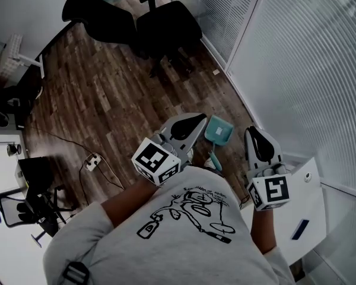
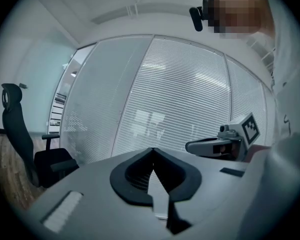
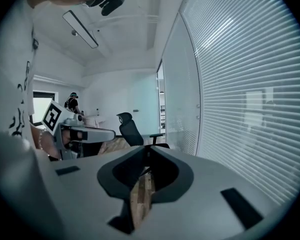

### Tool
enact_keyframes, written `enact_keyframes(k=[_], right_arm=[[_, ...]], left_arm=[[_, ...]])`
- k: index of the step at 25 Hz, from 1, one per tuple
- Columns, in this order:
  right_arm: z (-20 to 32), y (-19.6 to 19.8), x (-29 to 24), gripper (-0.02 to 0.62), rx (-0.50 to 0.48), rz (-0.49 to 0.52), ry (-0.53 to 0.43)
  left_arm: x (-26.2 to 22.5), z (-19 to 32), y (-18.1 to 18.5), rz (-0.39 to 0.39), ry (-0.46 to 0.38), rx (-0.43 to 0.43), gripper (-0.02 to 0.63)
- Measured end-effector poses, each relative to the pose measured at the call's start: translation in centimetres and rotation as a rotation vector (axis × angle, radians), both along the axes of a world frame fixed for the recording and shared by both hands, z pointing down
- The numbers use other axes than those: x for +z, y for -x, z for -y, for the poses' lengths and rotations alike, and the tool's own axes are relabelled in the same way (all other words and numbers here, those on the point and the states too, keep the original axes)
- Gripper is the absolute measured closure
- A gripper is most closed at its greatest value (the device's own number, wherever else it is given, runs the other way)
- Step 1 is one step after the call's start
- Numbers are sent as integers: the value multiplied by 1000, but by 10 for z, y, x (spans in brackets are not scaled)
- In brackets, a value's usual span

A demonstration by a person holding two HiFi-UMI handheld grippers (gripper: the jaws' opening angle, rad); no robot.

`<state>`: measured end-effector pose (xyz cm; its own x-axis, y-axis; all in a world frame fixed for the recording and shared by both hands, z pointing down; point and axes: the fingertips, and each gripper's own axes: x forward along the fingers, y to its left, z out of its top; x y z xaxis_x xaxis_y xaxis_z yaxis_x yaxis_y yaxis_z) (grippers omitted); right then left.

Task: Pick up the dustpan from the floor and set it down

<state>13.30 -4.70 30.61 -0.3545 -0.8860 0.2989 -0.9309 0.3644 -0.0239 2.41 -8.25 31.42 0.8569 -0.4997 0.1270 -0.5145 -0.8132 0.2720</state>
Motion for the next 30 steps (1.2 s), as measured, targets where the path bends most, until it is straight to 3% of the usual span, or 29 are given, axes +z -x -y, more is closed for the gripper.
enact_keyframes(k=[11,30], right_arm=[[-12,3,-28,578,32,-15,-61],[-9,0,-30,581,43,-30,-68]], left_arm=[[-17,-4,-1,-20,-31,0,604],[-18,-6,-8,-27,-13,28,604]])
